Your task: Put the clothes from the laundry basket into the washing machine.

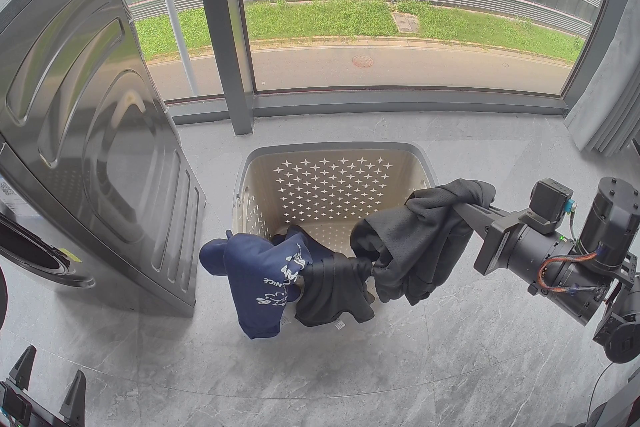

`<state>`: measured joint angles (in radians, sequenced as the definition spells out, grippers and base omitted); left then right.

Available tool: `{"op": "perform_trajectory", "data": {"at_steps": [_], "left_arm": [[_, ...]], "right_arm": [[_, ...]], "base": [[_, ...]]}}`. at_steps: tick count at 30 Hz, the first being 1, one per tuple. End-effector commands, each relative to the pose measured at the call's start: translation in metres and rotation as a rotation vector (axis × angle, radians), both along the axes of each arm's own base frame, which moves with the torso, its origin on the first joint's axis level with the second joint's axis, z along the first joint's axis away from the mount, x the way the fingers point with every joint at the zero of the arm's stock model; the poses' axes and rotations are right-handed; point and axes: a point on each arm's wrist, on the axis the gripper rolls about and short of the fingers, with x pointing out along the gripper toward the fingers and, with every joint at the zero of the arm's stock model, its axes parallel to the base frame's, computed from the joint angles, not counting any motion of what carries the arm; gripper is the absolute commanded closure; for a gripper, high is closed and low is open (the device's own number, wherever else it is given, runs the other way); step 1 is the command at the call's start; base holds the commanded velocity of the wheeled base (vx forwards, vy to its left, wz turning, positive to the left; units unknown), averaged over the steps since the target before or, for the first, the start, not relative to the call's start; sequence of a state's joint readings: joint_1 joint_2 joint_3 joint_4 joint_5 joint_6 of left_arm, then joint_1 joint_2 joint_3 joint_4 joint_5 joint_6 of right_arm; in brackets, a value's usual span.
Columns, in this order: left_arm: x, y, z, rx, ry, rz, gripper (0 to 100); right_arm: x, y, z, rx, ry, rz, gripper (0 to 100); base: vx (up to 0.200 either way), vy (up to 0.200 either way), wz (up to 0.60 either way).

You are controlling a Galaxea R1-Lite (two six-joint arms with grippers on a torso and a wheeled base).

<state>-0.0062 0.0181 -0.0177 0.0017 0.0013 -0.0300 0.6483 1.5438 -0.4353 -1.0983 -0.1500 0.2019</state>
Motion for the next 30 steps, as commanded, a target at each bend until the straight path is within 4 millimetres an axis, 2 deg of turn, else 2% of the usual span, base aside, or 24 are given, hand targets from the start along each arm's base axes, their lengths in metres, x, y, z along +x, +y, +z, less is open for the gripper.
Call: {"op": "perform_trajectory", "data": {"at_steps": [1,10,16,30], "left_arm": [[0.0002,0.0,-0.0043,-0.002,0.002,0.0,0],[0.0002,0.0,-0.0043,-0.002,0.002,0.0,0],[0.0002,0.0,-0.0043,-0.001,0.002,0.0,0],[0.0002,0.0,-0.0043,-0.002,0.002,0.0,0]], "right_arm": [[-0.0024,-0.0007,0.0025,0.009,-0.01,0.005,100],[-0.0025,-0.0004,0.006,0.021,-0.022,0.017,100],[-0.0055,0.0029,0.0057,0.029,-0.032,0.04,100],[-0.0079,0.0061,0.0062,0.035,-0.039,0.057,100]], "base": [[-0.2,0.0,0.0],[-0.2,0.0,0.0],[0.0,0.0,0.0],[0.0,0.2,0.0]]}}
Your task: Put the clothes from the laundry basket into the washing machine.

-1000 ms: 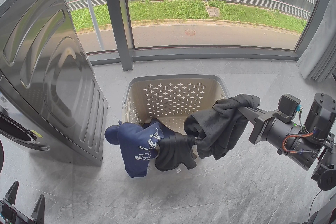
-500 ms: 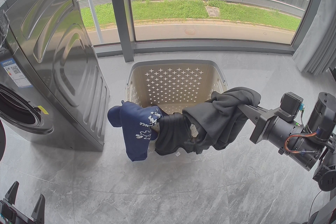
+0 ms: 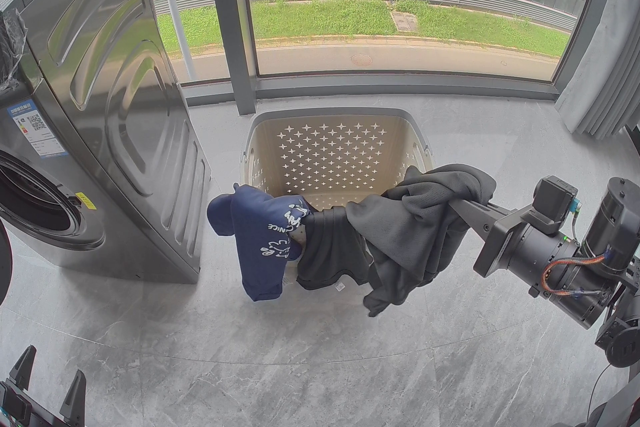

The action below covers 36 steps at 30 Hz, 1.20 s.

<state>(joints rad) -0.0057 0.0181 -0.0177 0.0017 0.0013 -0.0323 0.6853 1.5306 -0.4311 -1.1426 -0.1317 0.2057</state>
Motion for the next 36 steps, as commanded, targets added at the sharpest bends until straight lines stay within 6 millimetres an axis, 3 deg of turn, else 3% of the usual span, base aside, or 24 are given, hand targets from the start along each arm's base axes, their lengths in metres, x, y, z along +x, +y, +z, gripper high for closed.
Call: {"op": "perform_trajectory", "data": {"at_steps": [1,36], "left_arm": [[0.0,0.0,-0.004,-0.001,0.002,0.0,0],[0.0,0.0,-0.004,0.0,0.002,0.0,0]], "right_arm": [[0.0,0.001,0.0,-0.001,0.001,0.005,100],[-0.015,0.011,-0.002,0.023,-0.035,0.132,100]], "base": [[0.0,0.2,0.0],[0.0,0.2,0.0]]}}
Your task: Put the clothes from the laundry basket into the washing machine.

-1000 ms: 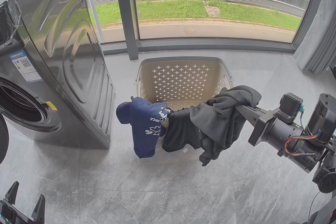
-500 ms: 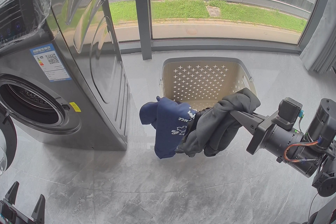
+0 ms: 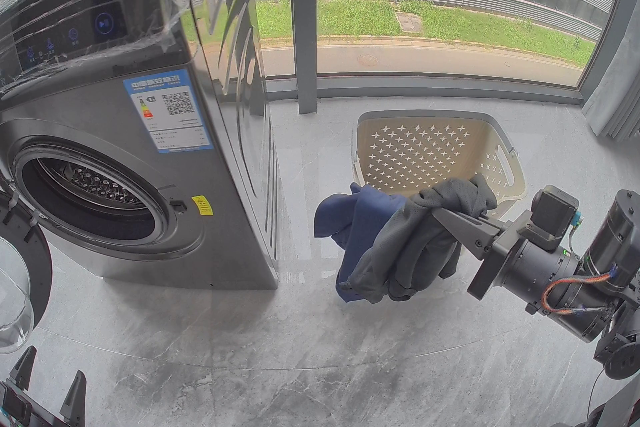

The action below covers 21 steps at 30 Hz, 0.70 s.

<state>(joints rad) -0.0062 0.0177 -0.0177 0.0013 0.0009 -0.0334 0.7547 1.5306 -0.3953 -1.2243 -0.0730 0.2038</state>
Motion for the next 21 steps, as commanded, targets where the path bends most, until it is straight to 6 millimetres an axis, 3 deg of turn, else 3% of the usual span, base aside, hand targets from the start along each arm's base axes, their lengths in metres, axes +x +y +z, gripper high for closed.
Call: {"op": "perform_trajectory", "data": {"at_steps": [1,7,19,21], "left_arm": [[0.0002,0.0,-0.0043,0.001,0.003,0.001,0],[0.0002,0.0,-0.0043,0.001,0.003,0.001,0],[0.0002,0.0,-0.0043,0.001,0.003,0.001,0],[0.0002,0.0,-0.0043,0.0,0.003,0.001,0]], "right_arm": [[-0.0004,0.0011,-0.0011,-0.003,0.003,0.004,100],[0.0022,0.0,-0.0025,-0.006,0.009,-0.008,100],[0.0041,0.0008,-0.0052,-0.014,0.018,-0.013,100],[0.0043,0.0009,-0.0055,-0.014,0.02,-0.013,100]], "base": [[0.0,0.2,0.0],[0.0,0.0,0.0],[-0.2,0.0,0.0],[0.0,0.0,0.0]]}}
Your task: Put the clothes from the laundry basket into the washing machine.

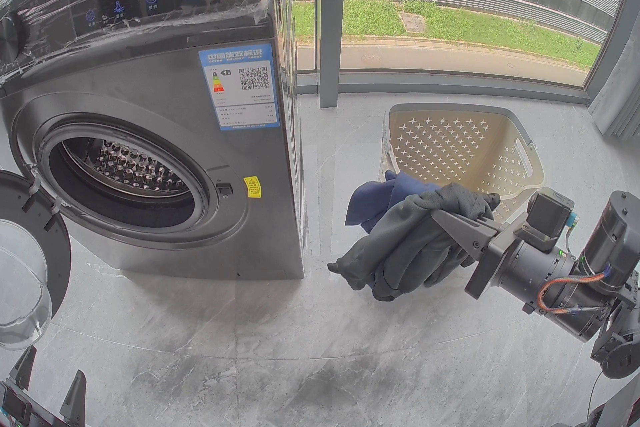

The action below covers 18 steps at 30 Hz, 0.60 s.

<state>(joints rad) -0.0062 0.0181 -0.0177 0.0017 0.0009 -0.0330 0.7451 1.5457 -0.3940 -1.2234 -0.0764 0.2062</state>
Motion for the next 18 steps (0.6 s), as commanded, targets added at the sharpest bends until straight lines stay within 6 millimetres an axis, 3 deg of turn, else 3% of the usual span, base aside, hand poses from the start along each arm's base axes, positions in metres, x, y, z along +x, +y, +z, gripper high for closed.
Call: {"op": "perform_trajectory", "data": {"at_steps": [1,4,18], "left_arm": [[0.0002,0.0,-0.0043,-0.001,0.002,0.001,0],[0.0002,0.0,-0.0043,0.001,0.002,0.001,0],[0.0002,0.0,-0.0043,0.001,0.002,0.001,0]], "right_arm": [[0.0008,0.0009,-0.0016,-0.004,0.006,0.0,100],[0.0008,0.0009,-0.0018,-0.005,0.007,0.0,100],[0.0013,0.0008,-0.0024,-0.007,0.012,-0.004,100]], "base": [[0.0,0.0,0.0],[0.0,0.0,0.0],[0.0,0.2,0.0]]}}
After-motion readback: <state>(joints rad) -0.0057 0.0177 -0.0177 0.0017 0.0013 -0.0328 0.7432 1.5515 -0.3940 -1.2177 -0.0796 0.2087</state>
